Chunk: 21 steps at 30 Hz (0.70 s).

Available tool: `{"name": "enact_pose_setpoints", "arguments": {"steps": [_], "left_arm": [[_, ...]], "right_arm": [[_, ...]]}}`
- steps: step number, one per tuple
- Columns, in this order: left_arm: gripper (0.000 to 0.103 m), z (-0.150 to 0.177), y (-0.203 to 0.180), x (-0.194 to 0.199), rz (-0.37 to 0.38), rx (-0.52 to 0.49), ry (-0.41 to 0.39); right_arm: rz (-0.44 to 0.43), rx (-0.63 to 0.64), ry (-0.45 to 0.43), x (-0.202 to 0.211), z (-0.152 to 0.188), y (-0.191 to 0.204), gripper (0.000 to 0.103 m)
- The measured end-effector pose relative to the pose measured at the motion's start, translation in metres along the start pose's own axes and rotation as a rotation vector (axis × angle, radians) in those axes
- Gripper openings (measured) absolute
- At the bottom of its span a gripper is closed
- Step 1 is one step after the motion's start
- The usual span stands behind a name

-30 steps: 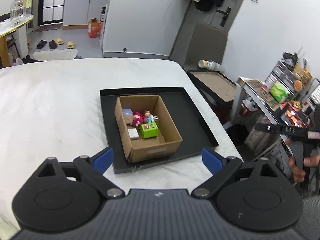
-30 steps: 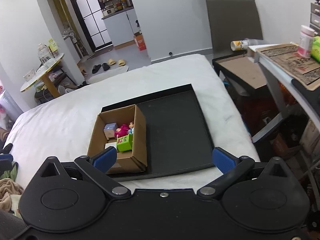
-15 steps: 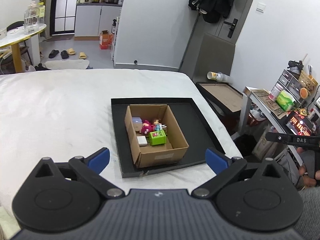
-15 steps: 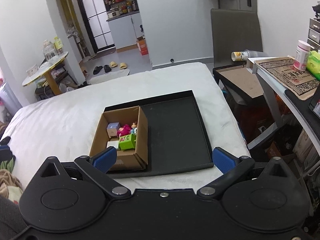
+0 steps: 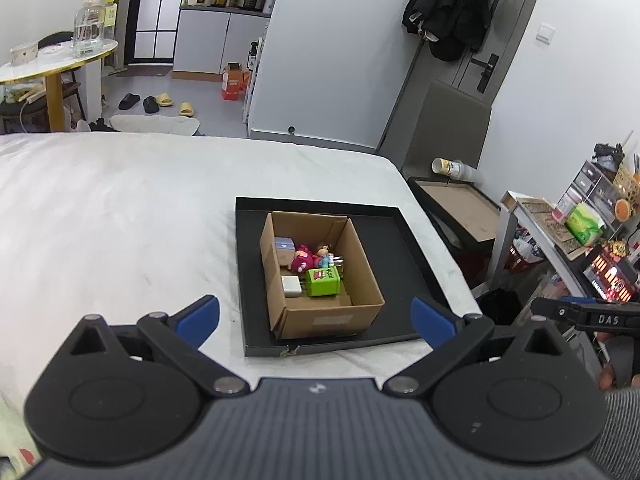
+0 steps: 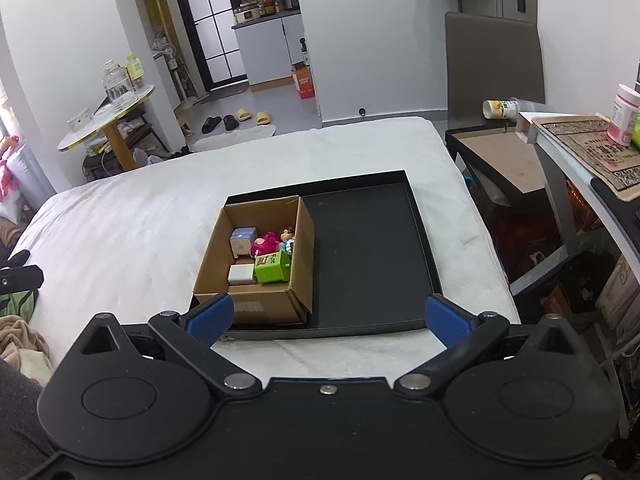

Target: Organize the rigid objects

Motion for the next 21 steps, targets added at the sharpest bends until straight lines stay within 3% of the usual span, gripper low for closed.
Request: {"name": "enact_pose_setpoints", "arguments": {"steps": [21], "left_arm": [[0.102, 0.003, -0.0005, -0.0064, -0.004, -0.014, 0.034]], "right_arm": [[-0.002, -0.012, 0.007, 0.0, -0.0009, -0.0016, 0.103]]}}
Point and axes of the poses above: each gripper's, at about its wrist camera, not at the fingertips, and x roughly against the way its jaws point, y to its left, z to its underside, the point moved 6 cm from there along -x, roughly the way its jaws point, and after that the axes turned 13 degrees about -x, right-handed, at the moved point
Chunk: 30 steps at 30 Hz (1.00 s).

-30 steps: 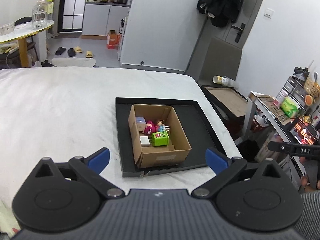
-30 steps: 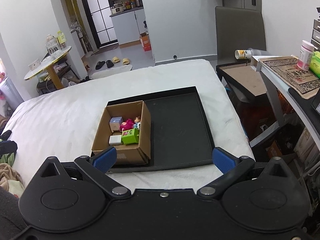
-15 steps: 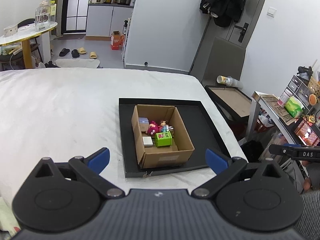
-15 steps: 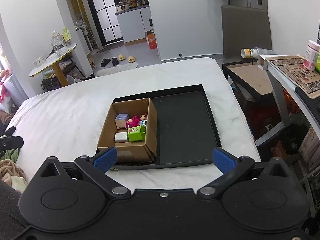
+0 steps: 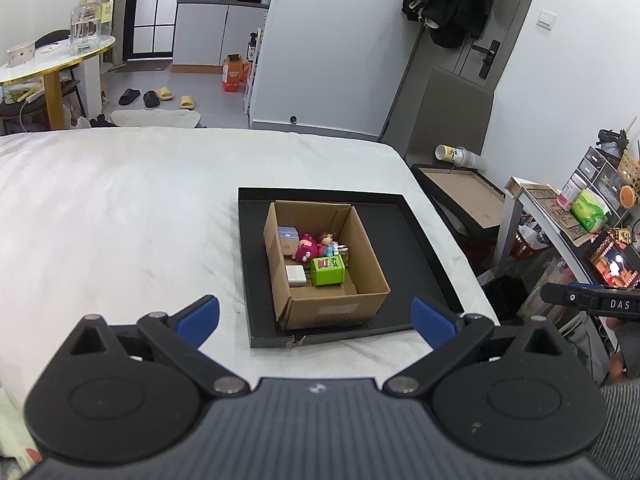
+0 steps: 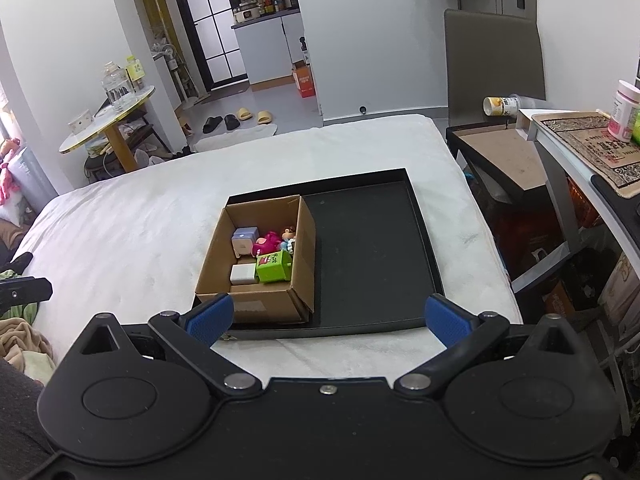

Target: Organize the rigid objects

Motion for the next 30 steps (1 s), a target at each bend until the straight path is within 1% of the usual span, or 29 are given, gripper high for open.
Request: {"name": "enact_pose_setpoints", "arguments": {"steps": [30], "left_arm": [[0.102, 0.0002, 0.0017, 0.0058, -0.012, 0.007, -0.012]], "right_arm": [[-0.007, 0.003, -0.004, 0.0026, -0.0006, 0.0019, 0.103]]}}
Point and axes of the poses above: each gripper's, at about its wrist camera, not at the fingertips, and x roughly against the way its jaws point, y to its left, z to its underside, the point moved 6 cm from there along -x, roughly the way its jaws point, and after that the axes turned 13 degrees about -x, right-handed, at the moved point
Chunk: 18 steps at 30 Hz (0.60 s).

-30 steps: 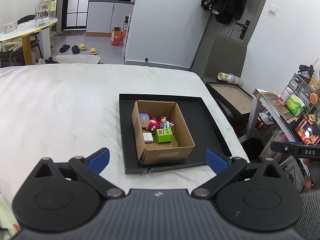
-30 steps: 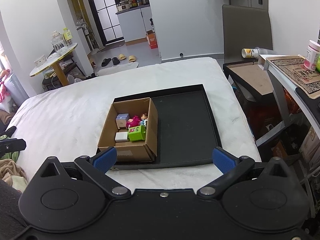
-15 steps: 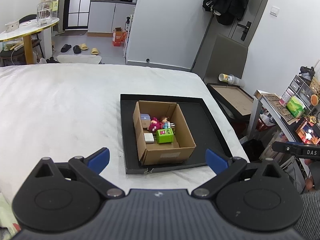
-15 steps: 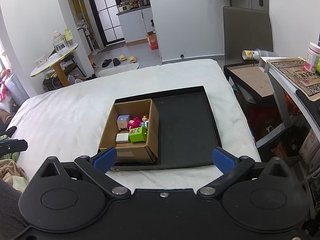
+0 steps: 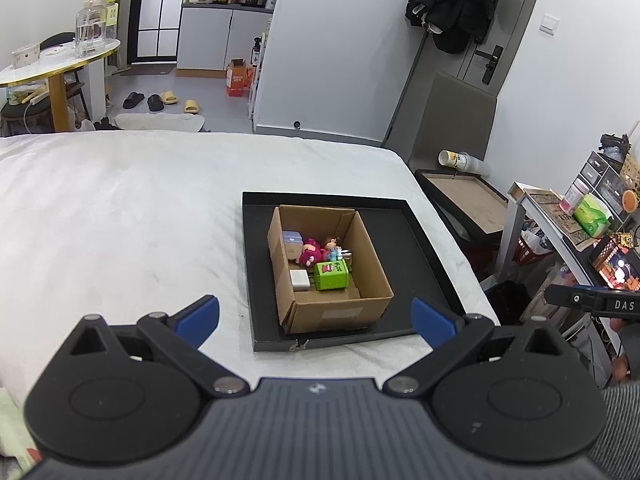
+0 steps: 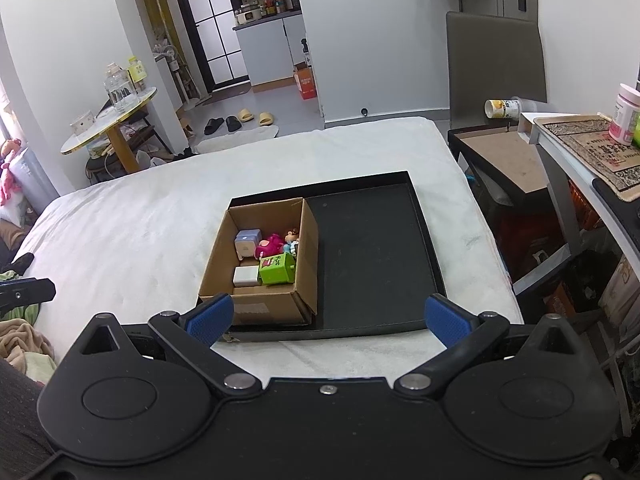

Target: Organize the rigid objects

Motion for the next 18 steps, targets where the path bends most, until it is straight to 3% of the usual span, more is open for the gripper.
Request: {"name": "enact_pose_setpoints", "arguments": {"steps": [18], "left_arm": [[0.102, 0.0013, 0.0002, -0.001, 0.004, 0.001, -0.002]], "right_arm": [[0.004, -0.006, 0.006, -0.0006, 0.0003, -0.0015, 0.103]]}}
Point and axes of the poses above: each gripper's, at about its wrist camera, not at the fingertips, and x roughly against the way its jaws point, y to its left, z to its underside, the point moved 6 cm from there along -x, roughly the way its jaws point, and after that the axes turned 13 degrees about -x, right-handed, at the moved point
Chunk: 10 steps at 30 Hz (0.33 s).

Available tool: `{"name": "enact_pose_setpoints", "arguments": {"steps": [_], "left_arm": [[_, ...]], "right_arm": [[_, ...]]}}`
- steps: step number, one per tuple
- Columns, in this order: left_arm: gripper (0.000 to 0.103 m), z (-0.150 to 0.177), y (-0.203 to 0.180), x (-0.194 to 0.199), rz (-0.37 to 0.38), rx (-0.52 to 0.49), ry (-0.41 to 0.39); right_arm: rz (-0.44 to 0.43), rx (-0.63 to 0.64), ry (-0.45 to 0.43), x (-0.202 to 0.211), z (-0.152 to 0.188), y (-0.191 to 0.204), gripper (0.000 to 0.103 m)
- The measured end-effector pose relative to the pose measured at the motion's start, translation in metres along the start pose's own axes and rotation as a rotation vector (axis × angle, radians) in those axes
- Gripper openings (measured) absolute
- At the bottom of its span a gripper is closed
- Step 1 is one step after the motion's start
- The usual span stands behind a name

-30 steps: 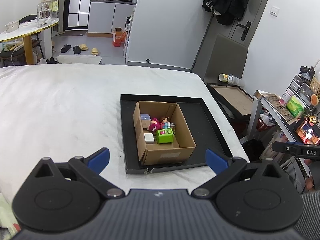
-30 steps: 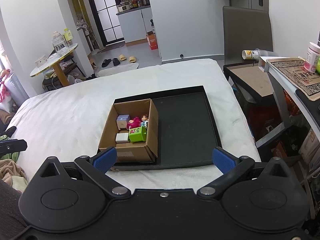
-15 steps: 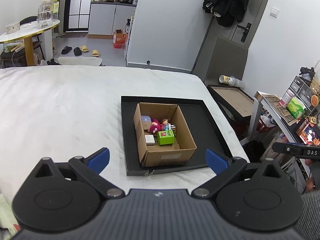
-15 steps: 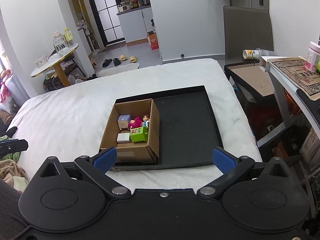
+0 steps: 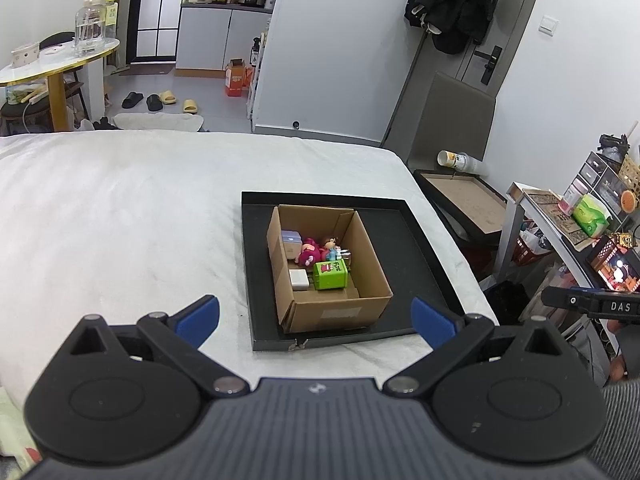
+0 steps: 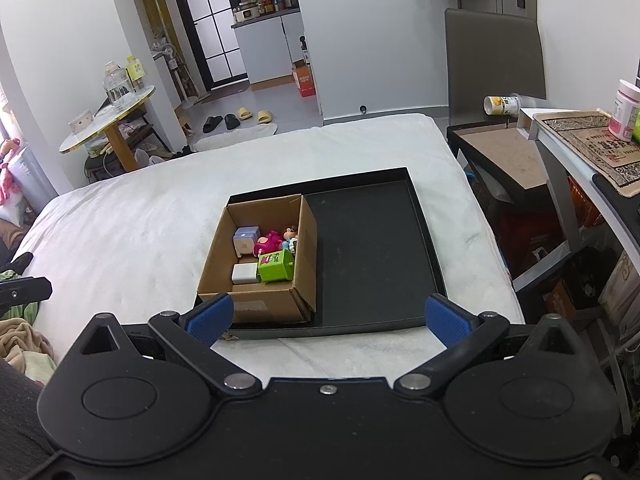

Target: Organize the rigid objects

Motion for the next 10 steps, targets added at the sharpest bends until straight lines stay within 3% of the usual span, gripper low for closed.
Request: {"name": "enact_pose_setpoints", "arguments": {"steps": [10], "left_arm": [[0.101, 0.0005, 0.0, 0.0, 0.004, 0.012, -0.001]], "right_arm": [[-0.001, 0.001, 0.0, -0.0002, -0.0001, 0.0003, 0.103]]}}
Point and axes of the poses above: each gripper's, at about its wrist camera, not at the fingertips, and x roughly against the way its jaws point, y to its left, z to its underside, the point moved 6 cm from there along -x, roughly the way its jaws point, and after that the axes turned 13 degrees about -x, right-handed, at the moved point
